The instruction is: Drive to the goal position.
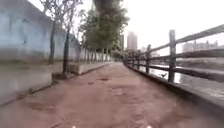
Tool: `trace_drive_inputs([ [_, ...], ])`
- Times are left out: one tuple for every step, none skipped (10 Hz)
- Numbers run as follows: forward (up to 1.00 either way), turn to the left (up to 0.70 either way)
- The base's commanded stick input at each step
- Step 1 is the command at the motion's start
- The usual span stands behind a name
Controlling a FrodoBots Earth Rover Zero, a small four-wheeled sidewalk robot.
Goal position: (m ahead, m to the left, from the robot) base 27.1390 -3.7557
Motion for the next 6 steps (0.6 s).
trace_drive_inputs([
  [1.0, 0.07],
  [1.0, 0.07],
  [1.0, 0.07],
  [1.0, 0.07],
  [1.0, 0.07],
  [1.0, 0.07],
])
